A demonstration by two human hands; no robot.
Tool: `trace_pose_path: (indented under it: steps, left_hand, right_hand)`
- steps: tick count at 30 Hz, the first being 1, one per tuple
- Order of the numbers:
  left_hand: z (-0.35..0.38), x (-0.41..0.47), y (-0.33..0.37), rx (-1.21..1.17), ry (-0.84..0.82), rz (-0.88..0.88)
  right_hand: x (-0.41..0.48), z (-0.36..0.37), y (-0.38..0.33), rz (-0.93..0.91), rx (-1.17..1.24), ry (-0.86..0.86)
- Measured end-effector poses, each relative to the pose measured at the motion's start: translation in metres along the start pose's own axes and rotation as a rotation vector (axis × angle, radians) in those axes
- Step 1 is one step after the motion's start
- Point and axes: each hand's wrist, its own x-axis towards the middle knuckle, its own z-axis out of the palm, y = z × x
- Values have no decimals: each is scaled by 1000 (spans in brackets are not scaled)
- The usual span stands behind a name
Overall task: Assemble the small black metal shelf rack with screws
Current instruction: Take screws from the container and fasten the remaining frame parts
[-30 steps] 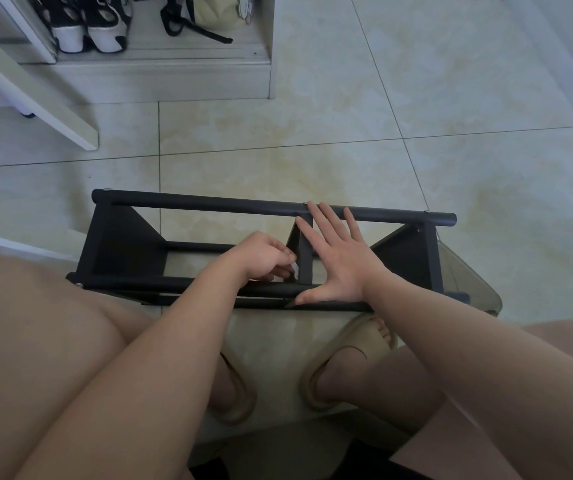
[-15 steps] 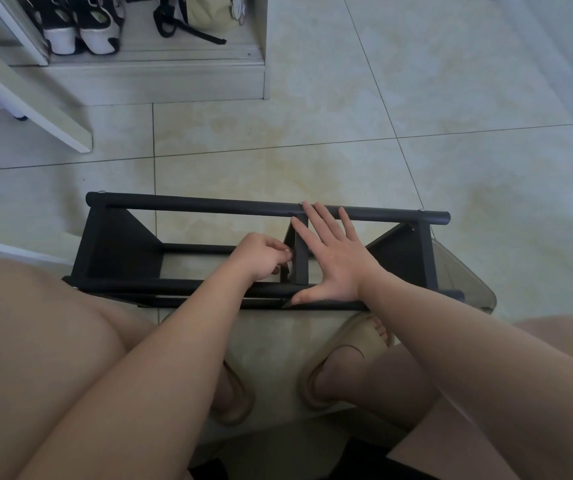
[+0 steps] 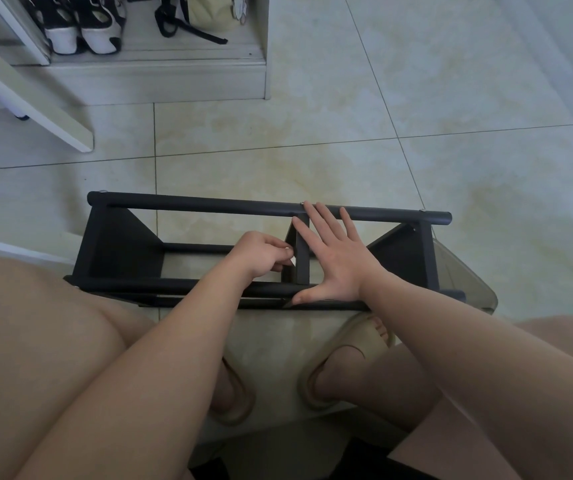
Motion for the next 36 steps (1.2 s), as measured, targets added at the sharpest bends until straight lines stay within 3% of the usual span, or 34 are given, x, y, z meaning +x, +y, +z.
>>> trace_pose_path:
  steps: [15,36]
  left_hand:
    - [-1,-2,7,47,-86,-97]
    - [-8,-8,3,337,-204,82]
  right_hand:
    - [0,1,1,-6,7,8]
    - [0,-1,0,-2,-9,0]
